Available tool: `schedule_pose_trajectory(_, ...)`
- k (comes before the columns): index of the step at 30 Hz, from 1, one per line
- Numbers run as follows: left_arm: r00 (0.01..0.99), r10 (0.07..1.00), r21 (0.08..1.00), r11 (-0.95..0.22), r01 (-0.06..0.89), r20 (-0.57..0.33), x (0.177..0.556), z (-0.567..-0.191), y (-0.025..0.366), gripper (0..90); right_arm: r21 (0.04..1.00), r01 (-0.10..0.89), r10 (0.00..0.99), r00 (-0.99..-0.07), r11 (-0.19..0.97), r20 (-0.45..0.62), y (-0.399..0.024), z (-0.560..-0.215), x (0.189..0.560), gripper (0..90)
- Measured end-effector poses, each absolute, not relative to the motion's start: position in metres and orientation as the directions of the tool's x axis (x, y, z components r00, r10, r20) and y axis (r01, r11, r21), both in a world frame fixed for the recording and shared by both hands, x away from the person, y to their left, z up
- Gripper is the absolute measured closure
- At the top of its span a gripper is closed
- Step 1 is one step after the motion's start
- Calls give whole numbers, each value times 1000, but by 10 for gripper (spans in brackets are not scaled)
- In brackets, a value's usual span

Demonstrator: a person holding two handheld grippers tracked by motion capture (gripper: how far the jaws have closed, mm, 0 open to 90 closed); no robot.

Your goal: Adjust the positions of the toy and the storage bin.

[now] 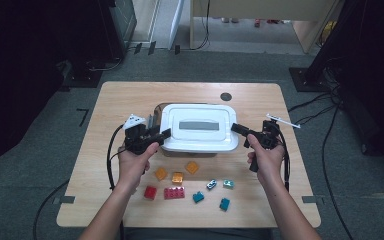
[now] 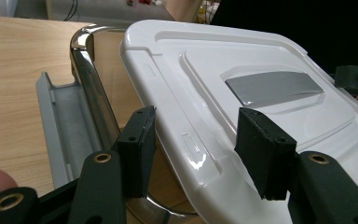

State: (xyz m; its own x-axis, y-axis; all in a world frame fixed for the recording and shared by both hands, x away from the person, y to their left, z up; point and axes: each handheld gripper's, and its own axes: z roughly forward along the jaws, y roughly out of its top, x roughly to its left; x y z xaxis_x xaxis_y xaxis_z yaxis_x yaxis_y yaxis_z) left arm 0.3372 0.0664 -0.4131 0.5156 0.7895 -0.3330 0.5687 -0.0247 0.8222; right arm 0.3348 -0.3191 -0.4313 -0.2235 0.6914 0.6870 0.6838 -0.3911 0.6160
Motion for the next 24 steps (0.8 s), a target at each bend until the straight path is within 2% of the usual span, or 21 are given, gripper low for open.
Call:
schedule_pose_trajectory(6,513,790,819,-24,573,-336,338,-414,65,480,597,690,681,-205,-410,704,-321,-432,335,662)
schedule_pose_trajectory(11,513,790,818,-26,575,-336,339,-414,64,481,583,688,677,-179,-433,714,-325,-429,331,745)
schedule_pose_trajectory(16,509,794,815,-30,578,-332,342,-414,62,474,590,688,682,-188,-423,707,-327,-429,329,742)
schedule_pose_trajectory(21,510,794,815,-32,579,-331,344,-415,61,467,643,661,708,-234,-387,666,-327,-426,328,702)
schedule_pose_trajectory(24,512,794,816,-36,577,-327,345,-414,61,464,721,609,739,-309,-330,599,-326,-420,328,683)
